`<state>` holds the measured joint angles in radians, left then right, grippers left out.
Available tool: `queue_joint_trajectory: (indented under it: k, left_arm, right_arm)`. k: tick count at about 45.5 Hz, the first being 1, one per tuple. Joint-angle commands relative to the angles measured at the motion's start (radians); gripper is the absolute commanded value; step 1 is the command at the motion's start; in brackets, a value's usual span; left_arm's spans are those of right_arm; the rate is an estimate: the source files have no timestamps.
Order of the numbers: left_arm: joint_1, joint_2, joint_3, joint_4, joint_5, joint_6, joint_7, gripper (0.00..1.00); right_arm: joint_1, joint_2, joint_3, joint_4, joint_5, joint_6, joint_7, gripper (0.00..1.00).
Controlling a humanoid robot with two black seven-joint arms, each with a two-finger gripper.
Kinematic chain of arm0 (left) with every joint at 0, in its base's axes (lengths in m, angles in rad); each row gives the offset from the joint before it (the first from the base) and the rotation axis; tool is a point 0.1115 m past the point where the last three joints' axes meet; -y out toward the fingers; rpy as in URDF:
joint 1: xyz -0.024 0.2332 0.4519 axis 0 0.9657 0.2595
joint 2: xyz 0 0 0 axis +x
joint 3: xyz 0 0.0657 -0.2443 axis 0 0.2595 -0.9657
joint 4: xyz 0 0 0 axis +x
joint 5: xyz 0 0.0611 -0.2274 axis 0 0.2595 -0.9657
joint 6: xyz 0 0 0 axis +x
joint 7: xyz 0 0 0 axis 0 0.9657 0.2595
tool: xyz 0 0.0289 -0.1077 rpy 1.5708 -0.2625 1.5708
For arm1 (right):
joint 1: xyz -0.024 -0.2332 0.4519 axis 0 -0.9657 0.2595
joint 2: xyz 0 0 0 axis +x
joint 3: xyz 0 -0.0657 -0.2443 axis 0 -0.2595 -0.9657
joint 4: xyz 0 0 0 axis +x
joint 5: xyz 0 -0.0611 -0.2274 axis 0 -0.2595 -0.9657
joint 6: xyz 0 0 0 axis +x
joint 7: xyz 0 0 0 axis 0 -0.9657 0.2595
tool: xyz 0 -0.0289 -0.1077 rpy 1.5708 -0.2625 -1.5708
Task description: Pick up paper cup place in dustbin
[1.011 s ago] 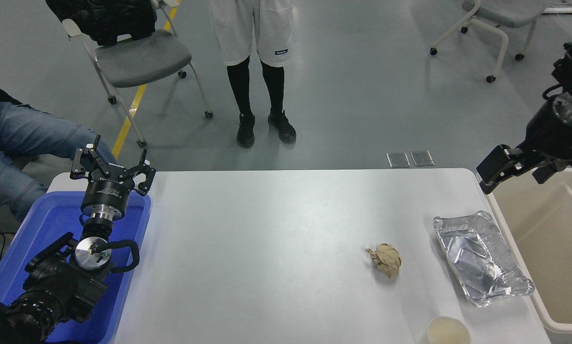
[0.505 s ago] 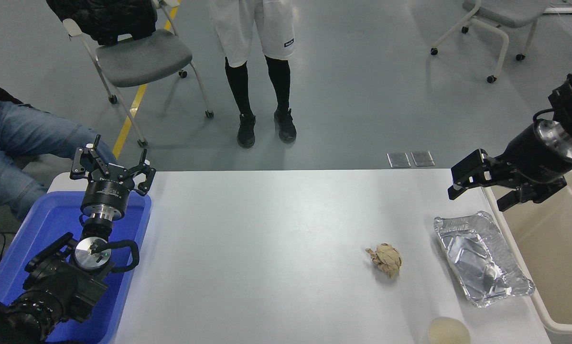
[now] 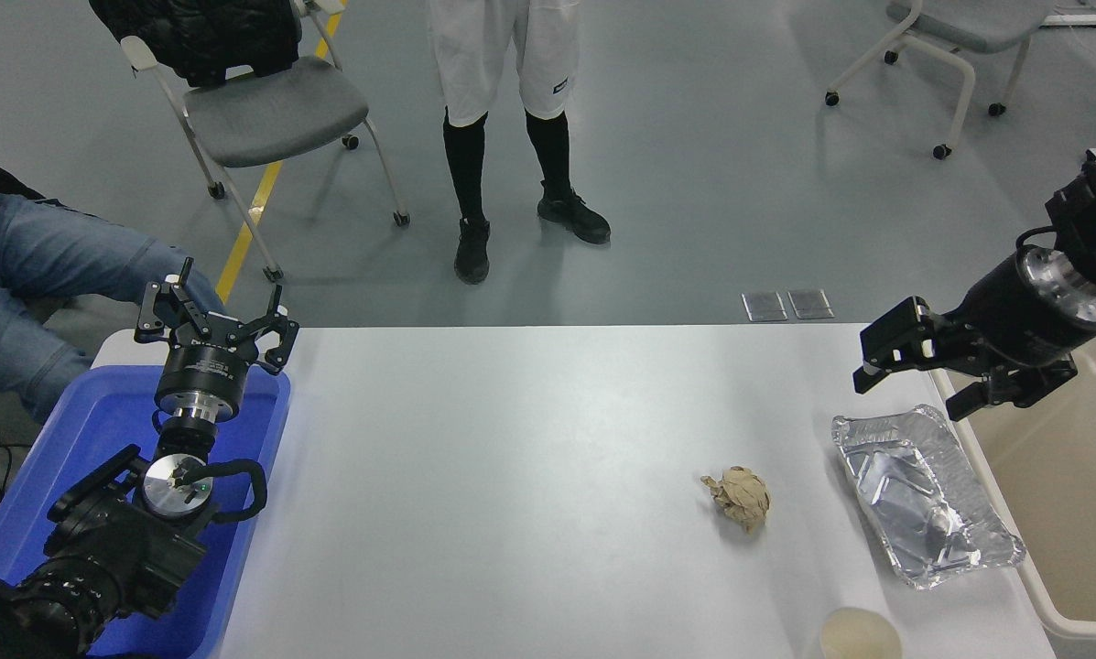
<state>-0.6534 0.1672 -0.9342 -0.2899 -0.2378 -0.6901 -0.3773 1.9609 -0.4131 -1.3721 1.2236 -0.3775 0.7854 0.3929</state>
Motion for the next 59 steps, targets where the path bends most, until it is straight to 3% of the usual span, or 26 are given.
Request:
queue_joint_trajectory:
  k: [1, 12, 18, 35, 41, 59]
  left_arm:
    - [0.000, 0.000, 0.000, 0.000, 0.000, 0.000, 0.000, 0.99]
    - [0.000, 0.000, 0.000, 0.000, 0.002, 0.000, 0.000, 0.99]
    - [0.000, 0.000, 0.000, 0.000, 0.002, 0.000, 0.000, 0.99]
    - [0.000, 0.000, 0.000, 0.000, 0.002, -0.002, 0.000, 0.99]
    - [0.000, 0.000, 0.000, 0.000, 0.002, -0.002, 0.002, 0.99]
    - [0.000, 0.000, 0.000, 0.000, 0.002, -0.002, 0.000, 0.99]
  right_arm:
    - [-0.109, -0.006, 0.125, 0.001, -0.267, 0.000, -0.005, 1.00]
    - [-0.260, -0.001, 0.229, 0.004, -0.354, 0.000, -0.069, 0.99]
    - [-0.315, 0.000, 0.238, 0.014, -0.337, 0.000, -0.069, 0.92]
    - [-0.364, -0.013, 0.263, 0.017, -0.337, 0.000, -0.072, 0.90]
    - [-0.381, -0.015, 0.266, 0.017, -0.337, 0.000, -0.072, 0.79]
    - [-0.454, -0.013, 0.306, 0.007, -0.336, 0.000, -0.072, 0.79]
